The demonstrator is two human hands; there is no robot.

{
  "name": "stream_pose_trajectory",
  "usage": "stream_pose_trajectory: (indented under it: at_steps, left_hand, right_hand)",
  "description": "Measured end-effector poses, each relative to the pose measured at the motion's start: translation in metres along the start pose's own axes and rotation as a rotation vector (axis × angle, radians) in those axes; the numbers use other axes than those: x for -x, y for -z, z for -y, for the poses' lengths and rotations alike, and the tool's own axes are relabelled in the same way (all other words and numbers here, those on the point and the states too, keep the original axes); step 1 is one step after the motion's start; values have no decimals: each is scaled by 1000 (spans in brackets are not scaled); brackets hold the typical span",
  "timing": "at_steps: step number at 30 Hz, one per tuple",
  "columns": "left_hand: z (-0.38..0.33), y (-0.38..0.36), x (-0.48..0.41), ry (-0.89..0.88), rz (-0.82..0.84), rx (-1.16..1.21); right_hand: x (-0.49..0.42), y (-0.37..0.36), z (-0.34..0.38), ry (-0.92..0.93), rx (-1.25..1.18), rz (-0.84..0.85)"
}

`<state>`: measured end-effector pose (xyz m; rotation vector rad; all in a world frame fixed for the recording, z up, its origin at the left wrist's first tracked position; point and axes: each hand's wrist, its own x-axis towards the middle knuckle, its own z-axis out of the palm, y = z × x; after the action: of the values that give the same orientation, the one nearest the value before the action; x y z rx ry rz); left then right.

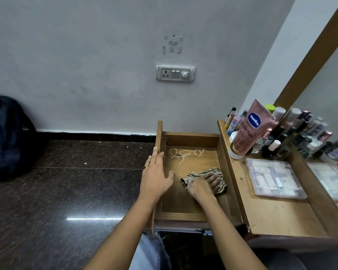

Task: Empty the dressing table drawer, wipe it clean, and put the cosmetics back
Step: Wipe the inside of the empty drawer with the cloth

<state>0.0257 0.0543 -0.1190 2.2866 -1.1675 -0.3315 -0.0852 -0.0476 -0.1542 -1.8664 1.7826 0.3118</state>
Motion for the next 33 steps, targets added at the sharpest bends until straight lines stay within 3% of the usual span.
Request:
stream_pose_trajectory:
  at_steps: [4, 18, 25, 33]
  left_hand:
    - [1, -1, -1, 3, -2, 16]
    - [0, 0, -2, 14, 13, -9]
    - [0, 2, 1, 5, 14, 4]
    - [-1, 1, 0, 13, 15, -7]
  right_hand:
    - [-30, 6, 1, 113, 34, -73]
    - [-59, 37, 1, 397, 185, -6]
    - [-9, 4, -24, 281, 328, 10]
    - [-59, 55, 2, 284, 85, 82]
